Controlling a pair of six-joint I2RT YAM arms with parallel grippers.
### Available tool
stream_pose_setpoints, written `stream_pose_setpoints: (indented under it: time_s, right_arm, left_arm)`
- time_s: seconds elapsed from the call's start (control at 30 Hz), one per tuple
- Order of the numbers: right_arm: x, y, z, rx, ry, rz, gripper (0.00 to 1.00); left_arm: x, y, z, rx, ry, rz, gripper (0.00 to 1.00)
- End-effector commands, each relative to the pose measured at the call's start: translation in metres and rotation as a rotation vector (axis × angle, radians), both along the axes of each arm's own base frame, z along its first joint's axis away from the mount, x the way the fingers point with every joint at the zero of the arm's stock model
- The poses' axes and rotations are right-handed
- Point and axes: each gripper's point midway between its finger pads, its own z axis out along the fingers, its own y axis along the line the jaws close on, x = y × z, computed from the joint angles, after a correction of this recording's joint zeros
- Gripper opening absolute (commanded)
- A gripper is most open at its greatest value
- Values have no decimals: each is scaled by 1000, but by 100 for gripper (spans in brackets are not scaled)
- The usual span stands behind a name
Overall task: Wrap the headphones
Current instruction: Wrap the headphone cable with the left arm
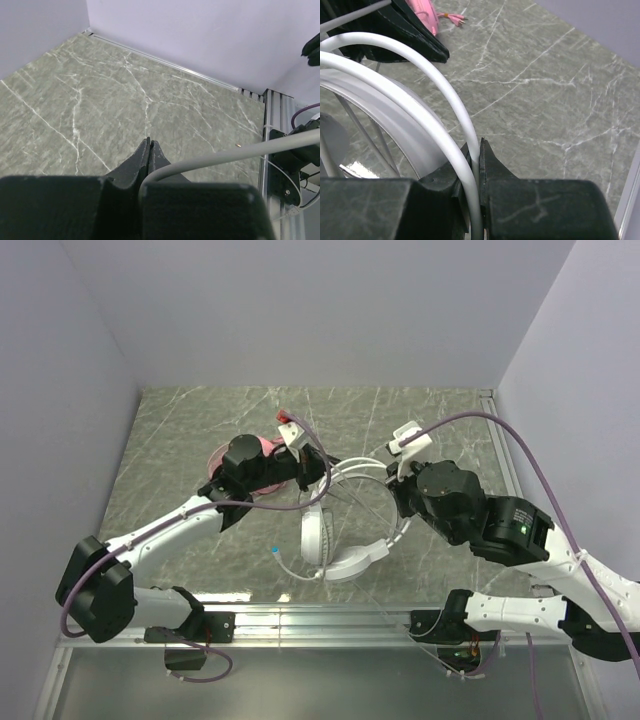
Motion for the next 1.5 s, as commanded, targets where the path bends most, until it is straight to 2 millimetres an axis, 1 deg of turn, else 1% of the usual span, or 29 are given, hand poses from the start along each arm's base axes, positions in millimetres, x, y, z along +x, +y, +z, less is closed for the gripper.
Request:
stream_pose_setpoints:
  time_s: [0.0, 0.13, 0.23, 0.33, 0.37, 0.43, 0.53, 0.57, 0.63, 0.67, 0.73, 0.8, 0.83, 0.9, 0.93, 1.0, 1.03, 1.2, 1.27, 1.37, 1.47]
  right_arm:
    - [-14, 17, 88, 294, -120, 112, 0]
    - [-14, 14, 110, 344, -161, 110, 0]
    - [-13, 10, 117, 354, -180, 100, 0]
    - [-13, 7, 116, 357, -181, 94, 0]
    - [-15, 8, 114, 356, -177, 104, 0]
    - [-15, 8, 111, 358, -169, 101, 0]
    - [-17, 12, 105, 353, -157, 119, 0]
    - [-17, 12, 104, 362, -152, 117, 0]
    - [-17, 16, 99, 359, -137, 123, 0]
    - [-16, 15, 99, 365, -135, 114, 0]
    - [-12, 14, 101, 378, -132, 95, 0]
    - [-11, 12, 108, 403, -136, 89, 0]
    - [-12, 10, 120, 432, -146, 100, 0]
    - [-11, 10, 133, 460, -160, 105, 0]
    - [-12, 6, 146, 489, -177, 107, 0]
    - [-9, 7, 154, 500, -182, 104, 0]
    - [-8, 5, 165, 520, -195, 102, 0]
    - [9, 8, 182, 556, -213, 85, 0]
    - [19, 12, 183, 561, -207, 71, 0]
    - [27, 19, 185, 572, -207, 70, 0]
    - [28, 20, 197, 629, -234, 82, 0]
  left_arm:
    - [28, 20, -47, 58, 122, 132, 0]
    - [22, 21, -60, 68, 145, 117, 1]
    - [15, 21, -63, 64, 155, 96, 0]
    - [8, 21, -62, 48, 162, 66, 0]
    - [1, 18, -59, 30, 183, 23, 1]
    - [2, 18, -55, 3, 201, 6, 0]
    - [-4, 14, -50, -23, 233, -44, 0]
    - [-5, 13, -46, -45, 236, -63, 1]
    - [-10, 10, -45, -54, 246, -99, 0]
    - [-12, 10, -44, -58, 241, -109, 1]
    - [-13, 9, -48, -45, 232, -116, 0]
    - [-14, 10, -57, -25, 243, -117, 1]
    - [-15, 10, -60, -21, 243, -122, 1]
    - [-20, 11, -65, -21, 249, -136, 1]
    - [-22, 11, -66, -24, 251, -145, 1]
    - [-26, 11, -70, -25, 264, -162, 0]
    - [-28, 11, -72, -23, 264, -166, 0]
    - [-39, 8, -79, -9, 263, -206, 0]
    - [-42, 7, -81, -5, 265, -213, 0]
    - [-47, 5, -85, 6, 270, -223, 1]
    - [-52, 3, -88, 10, 275, -242, 0]
